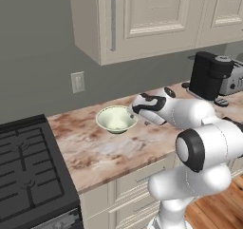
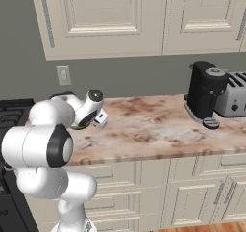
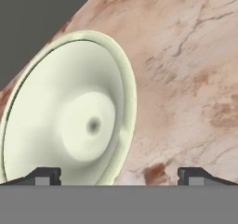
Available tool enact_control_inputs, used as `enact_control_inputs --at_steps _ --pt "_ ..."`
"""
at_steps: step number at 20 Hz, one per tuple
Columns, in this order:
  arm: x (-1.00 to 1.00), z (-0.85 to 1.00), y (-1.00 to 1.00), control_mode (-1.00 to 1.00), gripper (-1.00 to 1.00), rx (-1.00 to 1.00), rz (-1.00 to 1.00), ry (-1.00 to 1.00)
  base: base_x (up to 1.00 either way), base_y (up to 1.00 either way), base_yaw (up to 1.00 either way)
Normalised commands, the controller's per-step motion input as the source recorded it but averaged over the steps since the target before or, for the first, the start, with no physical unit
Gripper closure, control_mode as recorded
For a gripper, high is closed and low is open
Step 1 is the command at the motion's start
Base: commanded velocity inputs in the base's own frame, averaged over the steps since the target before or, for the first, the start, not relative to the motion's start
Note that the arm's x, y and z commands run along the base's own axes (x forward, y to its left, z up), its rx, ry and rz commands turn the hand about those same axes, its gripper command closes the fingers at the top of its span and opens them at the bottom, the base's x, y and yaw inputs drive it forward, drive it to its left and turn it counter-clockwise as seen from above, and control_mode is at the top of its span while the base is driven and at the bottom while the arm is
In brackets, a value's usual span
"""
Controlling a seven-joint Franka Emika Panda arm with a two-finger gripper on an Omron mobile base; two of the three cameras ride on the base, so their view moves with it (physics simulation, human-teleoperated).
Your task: Pick the cup and bowl from the counter and place them on the counter next to the sink.
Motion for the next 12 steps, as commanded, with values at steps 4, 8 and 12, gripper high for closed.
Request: enact_control_inputs --at_steps 4,8,12 --pt "0.00 -0.01 0.26 -1.00 -1.00 0.00 0.00 0.02 0.00 0.00 0.00" --pt "0.00 0.00 0.06 -1.00 -1.00 0.00 0.00 0.02 0.00 0.00 0.00" --pt "0.00 -0.06 0.00 -1.00 -1.00 0.00 0.00 0.01 0.00 0.00 0.00"
